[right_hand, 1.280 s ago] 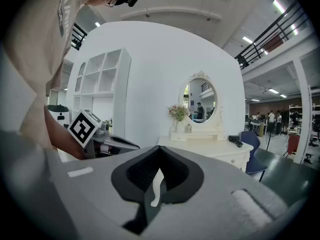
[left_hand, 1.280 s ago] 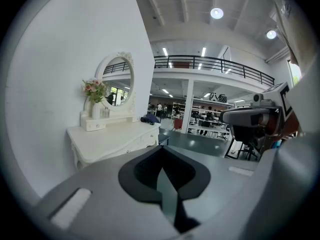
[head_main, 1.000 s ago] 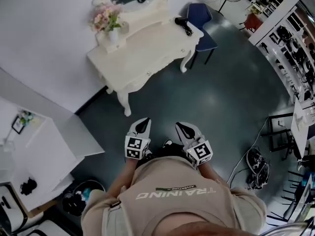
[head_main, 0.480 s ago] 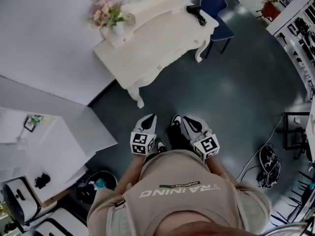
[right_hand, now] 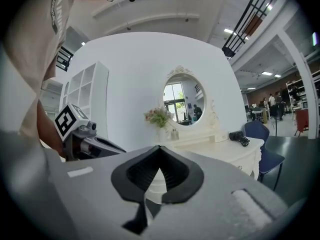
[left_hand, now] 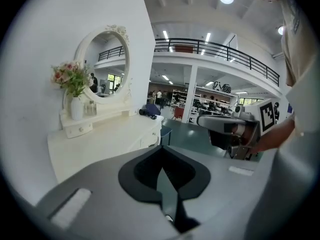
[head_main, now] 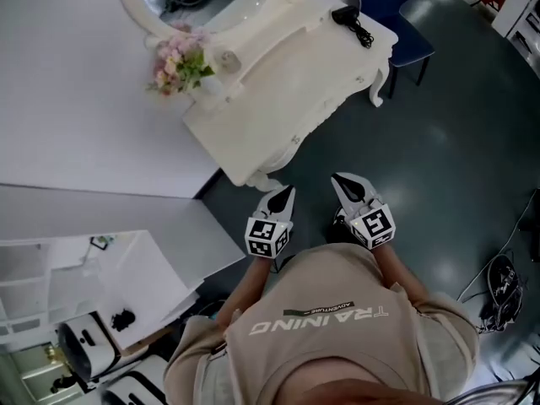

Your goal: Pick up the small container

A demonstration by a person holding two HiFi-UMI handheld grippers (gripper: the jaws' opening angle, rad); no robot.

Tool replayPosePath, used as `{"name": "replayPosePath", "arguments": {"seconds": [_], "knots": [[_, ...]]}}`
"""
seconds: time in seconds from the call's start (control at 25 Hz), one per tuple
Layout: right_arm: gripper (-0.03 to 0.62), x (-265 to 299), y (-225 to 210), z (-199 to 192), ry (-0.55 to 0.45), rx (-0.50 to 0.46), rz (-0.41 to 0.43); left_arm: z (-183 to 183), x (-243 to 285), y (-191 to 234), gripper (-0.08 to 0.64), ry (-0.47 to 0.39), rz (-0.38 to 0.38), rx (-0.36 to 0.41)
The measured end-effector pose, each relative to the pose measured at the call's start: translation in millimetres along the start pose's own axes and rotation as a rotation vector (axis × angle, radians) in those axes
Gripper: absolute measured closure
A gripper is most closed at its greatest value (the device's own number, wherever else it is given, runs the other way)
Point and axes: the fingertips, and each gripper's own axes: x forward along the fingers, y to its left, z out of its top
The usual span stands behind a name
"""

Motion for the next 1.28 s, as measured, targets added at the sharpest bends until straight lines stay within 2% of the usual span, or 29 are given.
{"name": "replayPosePath", "arguments": {"seconds": [0.2, 0.4, 0.68, 0.96, 1.08, 1.2, 1.28], "knots": [[0.589, 10.3, -41.7, 5.8, 0.008, -0.015, 0.027, 44.1, 29.3, 11.5, 0.542, -0.048, 0.083, 0.033], [0.591, 20.1, -50.5, 15.6, -0.013, -0.033, 0.083, 40.3, 41.6, 26.5, 0.543, -0.007, 0.125, -0.002], [0.589, 31.9, -63.6, 1.4, 0.007, 0.019, 0.047, 36.0, 59.6, 51.3, 0.543, 0.016, 0.140, -0.039], [0.589, 38.6, -83.4, -2.5, 0.053, 0.034, -0.007, 46.4, 96.0, 77.6, 0.543, 0.006, 0.114, -0.086], [0.589, 45.6, -99.2, 0.6, 0.075, 0.024, -0.020, 64.9, 117.6, 89.8, 0.543, -0.023, 0.109, -0.089], [0.589, 68.9, -113.4, 7.2, 0.107, -0.006, -0.003, 91.1, 137.2, 102.9, 0.543, -0.072, 0.101, -0.059], [0.589, 87.9, -117.8, 15.6, 0.120, -0.021, 0.006, 98.7, 143.2, 112.0, 0.543, -0.074, 0.094, -0.062]]}}
